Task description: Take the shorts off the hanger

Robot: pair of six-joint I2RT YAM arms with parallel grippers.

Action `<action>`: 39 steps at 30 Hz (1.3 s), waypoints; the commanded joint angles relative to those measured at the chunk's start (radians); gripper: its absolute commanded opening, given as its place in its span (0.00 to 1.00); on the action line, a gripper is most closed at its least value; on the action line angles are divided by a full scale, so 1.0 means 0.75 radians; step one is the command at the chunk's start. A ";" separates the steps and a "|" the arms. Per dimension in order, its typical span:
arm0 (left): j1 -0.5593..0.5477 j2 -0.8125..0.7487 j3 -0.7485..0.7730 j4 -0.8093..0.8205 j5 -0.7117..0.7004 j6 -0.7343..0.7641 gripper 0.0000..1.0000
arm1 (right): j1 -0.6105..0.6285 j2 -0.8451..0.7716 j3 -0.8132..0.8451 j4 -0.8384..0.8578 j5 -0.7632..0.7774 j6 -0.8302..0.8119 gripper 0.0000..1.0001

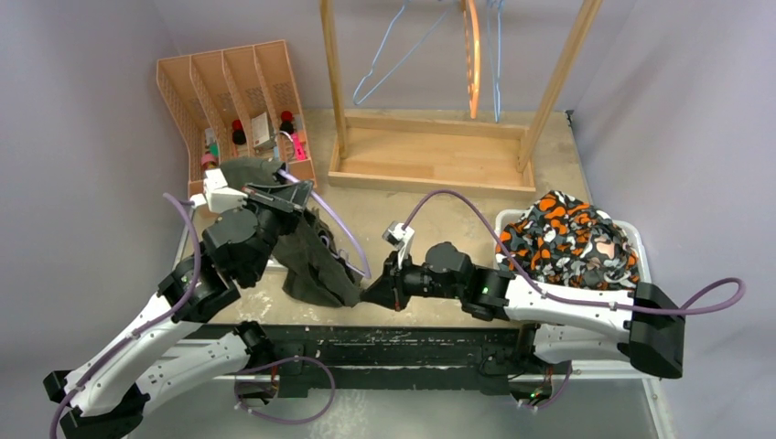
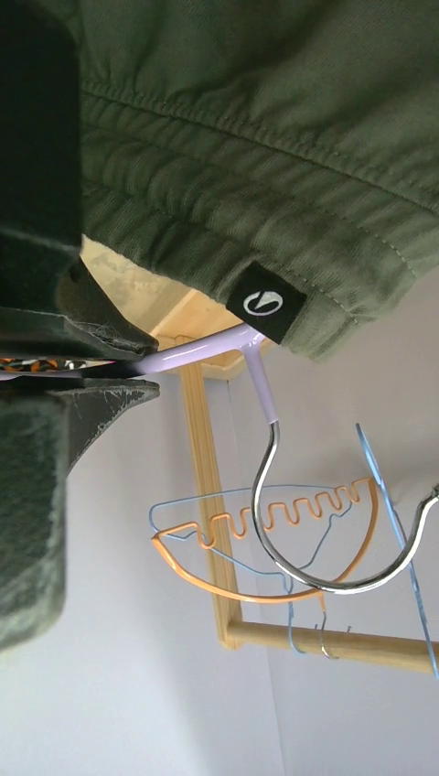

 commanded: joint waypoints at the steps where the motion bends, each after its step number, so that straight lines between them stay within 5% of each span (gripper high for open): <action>1: 0.016 -0.013 0.122 0.259 -0.143 0.032 0.00 | 0.020 0.033 0.043 -0.246 -0.025 -0.044 0.00; 8: 0.016 -0.058 0.095 0.207 -0.129 0.023 0.00 | 0.021 -0.179 0.096 -0.411 0.620 0.157 0.00; 13: 0.016 0.032 0.153 0.263 0.054 0.089 0.00 | 0.020 -0.283 0.175 -0.790 0.991 0.381 0.00; 21: 0.016 0.243 0.159 0.496 0.435 0.016 0.00 | 0.021 -0.423 0.286 -0.971 1.092 0.385 0.00; 39: 0.016 0.050 -0.100 0.346 0.219 -0.042 0.00 | 0.020 -0.185 0.371 -0.945 0.789 0.252 0.03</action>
